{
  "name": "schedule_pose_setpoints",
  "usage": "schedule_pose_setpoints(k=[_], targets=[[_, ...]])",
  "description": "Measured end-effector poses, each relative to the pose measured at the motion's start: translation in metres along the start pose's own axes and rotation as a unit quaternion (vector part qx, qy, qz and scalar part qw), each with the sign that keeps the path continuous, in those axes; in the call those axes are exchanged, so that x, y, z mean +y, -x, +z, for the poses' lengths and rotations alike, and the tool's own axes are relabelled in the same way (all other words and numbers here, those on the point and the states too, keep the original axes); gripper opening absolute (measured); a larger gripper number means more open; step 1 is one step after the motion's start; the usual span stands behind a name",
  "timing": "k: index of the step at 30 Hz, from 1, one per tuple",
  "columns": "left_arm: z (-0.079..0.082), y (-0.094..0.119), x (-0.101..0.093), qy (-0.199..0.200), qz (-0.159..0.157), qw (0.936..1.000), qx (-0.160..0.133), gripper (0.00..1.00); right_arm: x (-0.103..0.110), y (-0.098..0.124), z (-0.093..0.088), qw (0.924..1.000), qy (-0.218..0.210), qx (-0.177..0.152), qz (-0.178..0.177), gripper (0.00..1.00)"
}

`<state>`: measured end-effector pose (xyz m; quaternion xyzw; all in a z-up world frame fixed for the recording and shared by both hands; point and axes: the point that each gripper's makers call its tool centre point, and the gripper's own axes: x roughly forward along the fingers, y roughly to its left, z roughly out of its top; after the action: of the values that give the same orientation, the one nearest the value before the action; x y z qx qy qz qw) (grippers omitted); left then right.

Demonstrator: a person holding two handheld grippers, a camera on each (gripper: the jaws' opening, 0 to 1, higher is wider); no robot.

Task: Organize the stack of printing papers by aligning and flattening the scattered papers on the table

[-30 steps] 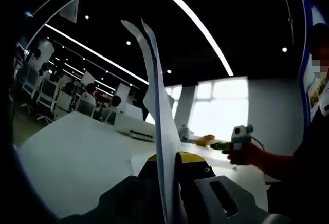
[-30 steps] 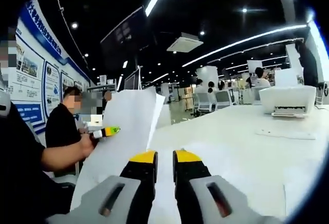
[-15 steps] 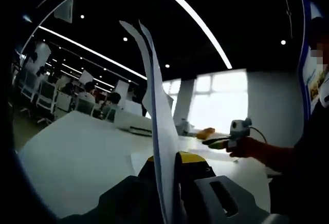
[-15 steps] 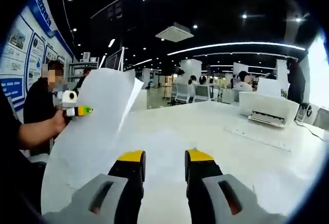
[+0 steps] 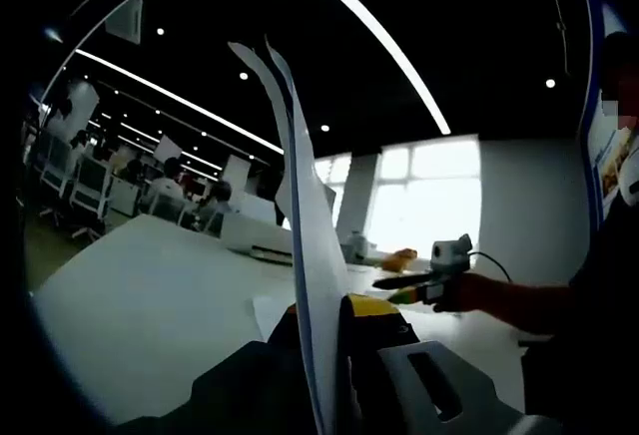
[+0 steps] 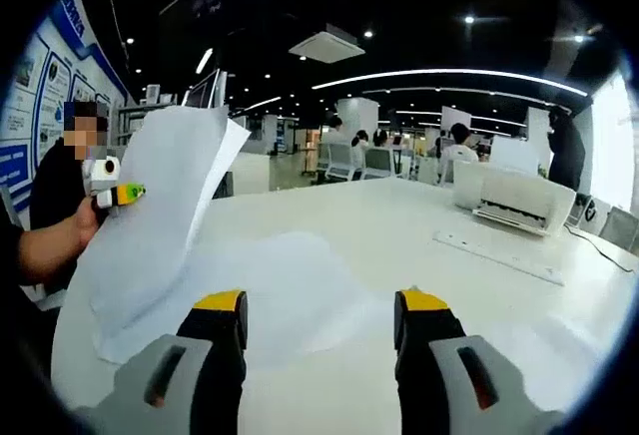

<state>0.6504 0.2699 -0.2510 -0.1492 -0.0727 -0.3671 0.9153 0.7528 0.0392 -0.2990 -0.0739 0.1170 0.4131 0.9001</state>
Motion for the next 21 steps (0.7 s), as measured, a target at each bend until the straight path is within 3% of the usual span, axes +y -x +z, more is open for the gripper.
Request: schedule_pose_setpoints(k=[8, 21], targets=[[0.0, 0.0, 0.0, 0.001, -0.002, 1.0, 0.0, 0.06, -0.005, -0.011, -0.012, 0.9999, -0.016, 0.003, 0.001, 0.61], [0.0, 0.001, 0.0, 0.004, -0.002, 1.0, -0.001, 0.06, -0.01, -0.034, -0.013, 0.9998, -0.019, 0.011, 0.0, 0.65]])
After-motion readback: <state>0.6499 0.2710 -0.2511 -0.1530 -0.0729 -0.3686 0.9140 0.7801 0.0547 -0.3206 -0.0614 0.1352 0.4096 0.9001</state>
